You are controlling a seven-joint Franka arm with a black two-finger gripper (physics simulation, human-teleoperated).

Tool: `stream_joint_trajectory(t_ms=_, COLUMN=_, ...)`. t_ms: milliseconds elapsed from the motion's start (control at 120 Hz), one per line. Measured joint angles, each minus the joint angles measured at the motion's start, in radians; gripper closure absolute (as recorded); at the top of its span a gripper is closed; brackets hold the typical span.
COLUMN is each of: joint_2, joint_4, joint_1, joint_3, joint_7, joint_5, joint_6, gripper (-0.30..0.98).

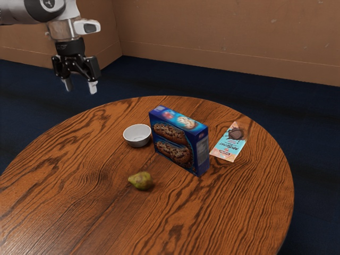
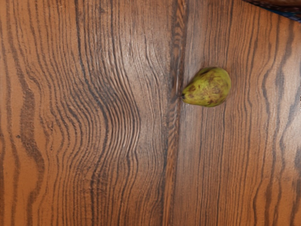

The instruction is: Place the pear in the bowl.

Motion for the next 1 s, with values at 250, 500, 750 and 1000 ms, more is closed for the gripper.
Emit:
stream_joint_trajectory(t_ms=250, joint_2=-0.005, joint_4=-0.129, joint_1=-0.045, joint_3=0.003, joint_7=0.016, joint_5=0.012, joint_6=0.171, gripper=0.02)
stream_joint_trajectory(t_ms=500, joint_2=0.043, joint_4=-0.350, joint_1=-0.178, joint_3=0.003, joint_7=0.027, joint_5=0.024, joint_6=0.424, gripper=0.02)
stream_joint_trajectory(t_ms=750, joint_2=0.077, joint_4=-0.515, joint_1=-0.211, joint_3=0.003, joint_7=0.108, joint_5=0.071, joint_6=0.707, gripper=0.03)
stream_joint_trajectory(t_ms=1000, joint_2=0.124, joint_4=-0.575, joint_1=-0.229, joint_3=0.003, joint_7=0.196, joint_5=0.092, joint_6=0.837, gripper=0.03)
